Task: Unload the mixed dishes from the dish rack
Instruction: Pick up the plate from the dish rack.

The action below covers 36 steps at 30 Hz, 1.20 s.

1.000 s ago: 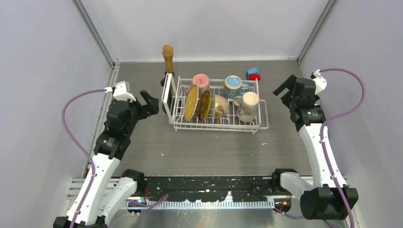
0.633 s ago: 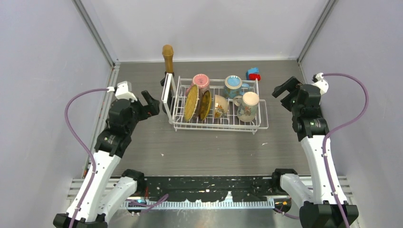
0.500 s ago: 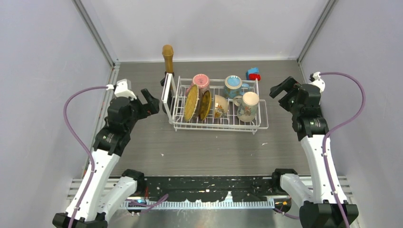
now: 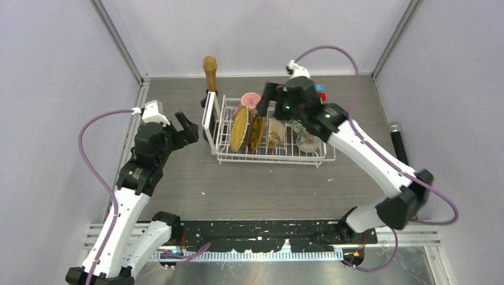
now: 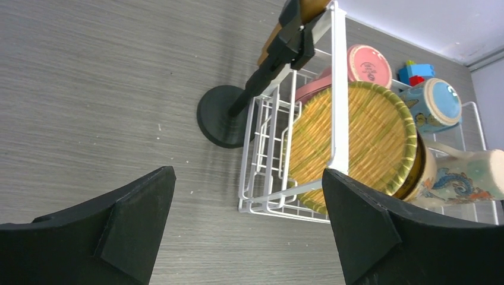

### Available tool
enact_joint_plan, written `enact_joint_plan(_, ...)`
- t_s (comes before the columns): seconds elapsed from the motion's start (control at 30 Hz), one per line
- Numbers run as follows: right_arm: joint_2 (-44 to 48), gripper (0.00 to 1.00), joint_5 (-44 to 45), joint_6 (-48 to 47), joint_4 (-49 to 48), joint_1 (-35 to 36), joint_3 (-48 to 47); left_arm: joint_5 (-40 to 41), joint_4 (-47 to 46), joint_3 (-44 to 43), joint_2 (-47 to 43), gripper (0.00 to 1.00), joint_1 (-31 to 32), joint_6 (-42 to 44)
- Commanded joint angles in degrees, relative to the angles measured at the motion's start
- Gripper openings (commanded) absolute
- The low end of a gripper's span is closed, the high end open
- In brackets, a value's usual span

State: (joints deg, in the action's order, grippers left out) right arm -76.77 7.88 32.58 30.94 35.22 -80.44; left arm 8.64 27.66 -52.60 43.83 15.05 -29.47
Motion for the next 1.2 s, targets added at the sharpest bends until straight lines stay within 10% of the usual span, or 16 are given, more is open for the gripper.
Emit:
enact_joint_plan(0.0,-13.70,0.96,12.52,-0.94,2.74,8.03,-11.89,3.45,-1.01,1.70,-0.77,0.99,0.16,-0.37)
enact_joint_plan(0.47,-32.03,0.66,20.05,0.34,8.73,13.12,-30.64,5.09,-2.47,3.72,0.17,0.99,0.16,-0.88)
enact_joint_plan(1.17,-36.16,0.52,18.46,0.51,11.01,13.91,-34.13,5.20,-3.14,3.62,0.98,0.99,0.16,-0.58)
